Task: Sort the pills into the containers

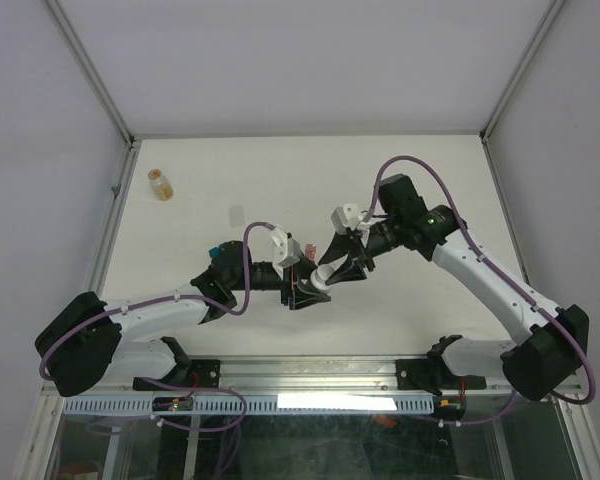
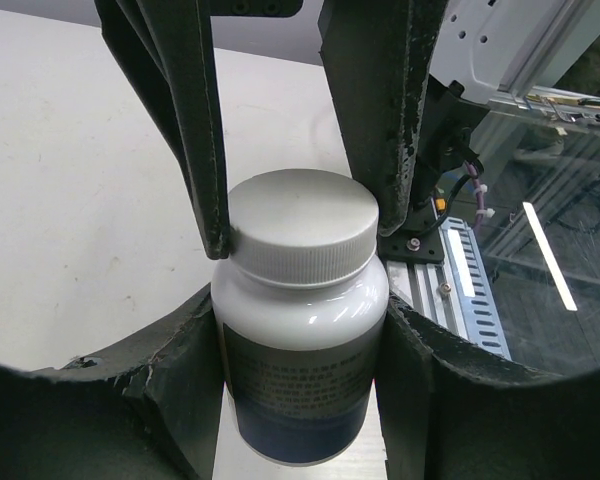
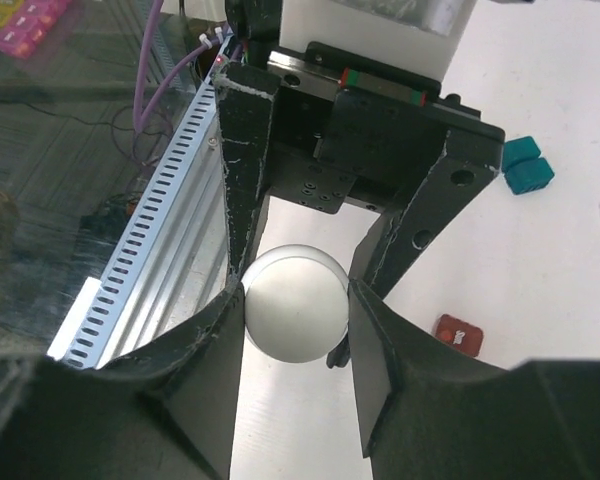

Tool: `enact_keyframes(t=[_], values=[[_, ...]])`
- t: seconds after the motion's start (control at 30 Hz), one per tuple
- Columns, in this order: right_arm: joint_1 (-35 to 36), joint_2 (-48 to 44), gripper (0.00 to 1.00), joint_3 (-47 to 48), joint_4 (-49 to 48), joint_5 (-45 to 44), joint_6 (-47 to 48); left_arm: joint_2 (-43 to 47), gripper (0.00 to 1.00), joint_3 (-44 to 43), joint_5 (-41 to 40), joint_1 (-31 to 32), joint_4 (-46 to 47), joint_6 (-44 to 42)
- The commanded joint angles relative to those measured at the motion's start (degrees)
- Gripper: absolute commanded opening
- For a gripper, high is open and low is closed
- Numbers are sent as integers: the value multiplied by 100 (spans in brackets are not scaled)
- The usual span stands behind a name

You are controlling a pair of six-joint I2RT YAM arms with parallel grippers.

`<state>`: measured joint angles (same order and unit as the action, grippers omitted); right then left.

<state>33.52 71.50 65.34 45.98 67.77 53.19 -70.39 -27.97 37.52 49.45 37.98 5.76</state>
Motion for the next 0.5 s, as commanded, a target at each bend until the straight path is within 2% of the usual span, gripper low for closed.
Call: enact_keyframes(t=[0.0,0.1,0.23,0.33,0.47], values=[[50,-188,26,-162,-1096,-275,-1784,238,0,-112,-448,-21,510,82],[90,-128,17,-253,-1665,-767,-3001,399,0,-65,-1056,-15,464,-86],[334,-104,8,-478,-2291,-2204,-4432,457,0,-93,-2124,-23,503,-195],[383,-70,4,-557,-2561,-2850,-4916,352,0,-188,-2636,-18,505,-214],[376,-2,3,-468,-2824,-3030,-5295,287,0,-197,-2990,-18,476,-216]])
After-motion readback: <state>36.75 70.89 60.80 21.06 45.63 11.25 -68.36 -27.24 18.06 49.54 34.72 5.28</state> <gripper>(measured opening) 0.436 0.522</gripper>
